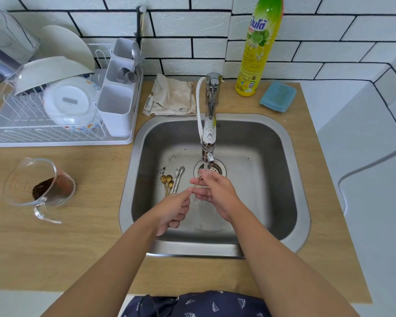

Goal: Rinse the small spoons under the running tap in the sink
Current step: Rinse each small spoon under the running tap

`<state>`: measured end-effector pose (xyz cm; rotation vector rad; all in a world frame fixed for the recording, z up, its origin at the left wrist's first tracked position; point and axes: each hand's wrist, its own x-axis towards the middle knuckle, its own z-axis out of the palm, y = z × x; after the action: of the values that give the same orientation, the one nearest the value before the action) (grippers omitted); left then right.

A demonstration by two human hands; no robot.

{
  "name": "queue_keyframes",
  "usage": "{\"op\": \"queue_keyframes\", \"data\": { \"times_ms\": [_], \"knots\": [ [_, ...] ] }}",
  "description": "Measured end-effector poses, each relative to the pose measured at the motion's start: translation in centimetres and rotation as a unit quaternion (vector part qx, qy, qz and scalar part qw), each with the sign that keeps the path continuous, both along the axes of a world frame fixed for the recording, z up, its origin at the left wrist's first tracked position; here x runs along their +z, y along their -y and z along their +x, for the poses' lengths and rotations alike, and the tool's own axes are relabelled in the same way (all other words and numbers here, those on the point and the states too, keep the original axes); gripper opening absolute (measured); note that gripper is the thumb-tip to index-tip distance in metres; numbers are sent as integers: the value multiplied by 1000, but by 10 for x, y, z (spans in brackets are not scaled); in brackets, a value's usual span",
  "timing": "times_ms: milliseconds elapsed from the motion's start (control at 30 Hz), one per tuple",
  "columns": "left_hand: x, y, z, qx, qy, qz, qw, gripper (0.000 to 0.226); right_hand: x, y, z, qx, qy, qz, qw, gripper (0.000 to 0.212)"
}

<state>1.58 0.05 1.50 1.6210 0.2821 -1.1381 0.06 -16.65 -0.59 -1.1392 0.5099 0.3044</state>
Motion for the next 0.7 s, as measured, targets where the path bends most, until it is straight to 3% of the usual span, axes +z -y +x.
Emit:
{"op": "queue_keyframes", "data": {
  "times_ms": [100, 267, 367, 500, 600, 700],
  "knots": [
    [1, -5, 3, 0, -36, -26, 999, 50, -3, 2, -3, 2, 29, -28, 999, 17],
    [-2, -5, -3, -22, 9, -4, 1000, 49, -6, -4, 1, -13, 33, -145, 989, 22],
    [-3, -6, -4, 8, 4, -5, 1000, 50, -6, -5, 1, 23, 43, -140, 989, 11],
    [-4, -9, -1, -7, 6, -7, 1000, 48, -5, -5, 2, 13, 15, -127, 992, 23],
    [-6, -9, 2, -31, 68, 6, 997, 43, -4, -1, 0, 26, 20, -111, 993, 12],
    [-7, 2, 13, -46, 200, 24, 978, 17, 0, 9, 1, -60, 18, -97, 993, 9]
  ]
}}
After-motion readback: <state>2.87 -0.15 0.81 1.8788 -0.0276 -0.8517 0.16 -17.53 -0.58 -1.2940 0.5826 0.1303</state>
